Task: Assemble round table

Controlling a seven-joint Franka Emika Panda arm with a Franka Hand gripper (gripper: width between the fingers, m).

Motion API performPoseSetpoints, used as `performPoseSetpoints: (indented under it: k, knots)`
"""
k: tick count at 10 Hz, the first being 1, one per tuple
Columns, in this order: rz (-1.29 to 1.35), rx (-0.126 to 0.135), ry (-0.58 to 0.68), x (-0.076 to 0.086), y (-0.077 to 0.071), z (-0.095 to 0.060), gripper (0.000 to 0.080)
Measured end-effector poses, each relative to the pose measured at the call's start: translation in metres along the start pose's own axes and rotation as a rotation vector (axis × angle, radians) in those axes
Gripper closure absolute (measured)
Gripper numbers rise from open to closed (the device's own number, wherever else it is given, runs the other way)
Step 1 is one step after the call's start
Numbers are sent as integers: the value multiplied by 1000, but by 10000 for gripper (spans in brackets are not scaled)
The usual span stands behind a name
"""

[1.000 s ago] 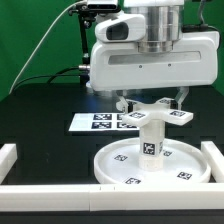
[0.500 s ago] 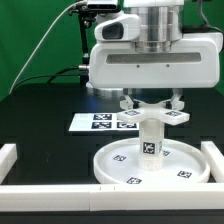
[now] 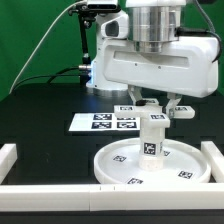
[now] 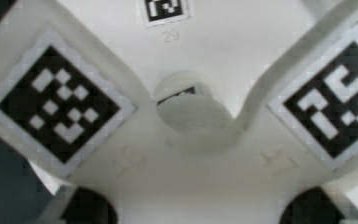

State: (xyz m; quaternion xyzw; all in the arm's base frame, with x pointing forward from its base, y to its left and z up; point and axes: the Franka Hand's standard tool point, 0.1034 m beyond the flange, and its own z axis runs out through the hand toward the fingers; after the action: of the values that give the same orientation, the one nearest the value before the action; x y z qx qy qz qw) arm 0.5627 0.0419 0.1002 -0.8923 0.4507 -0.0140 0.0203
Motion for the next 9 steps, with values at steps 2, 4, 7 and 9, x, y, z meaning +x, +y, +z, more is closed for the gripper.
performPoseSetpoints:
  k: [2,4,7,9]
  knots:
    - [281,21,-15,0,0,0,357]
    - [385,25,-24,1,1,0,357]
    - [361,26,-23,1,1,0,260]
    - [264,33,-29,2,-5,-9,184]
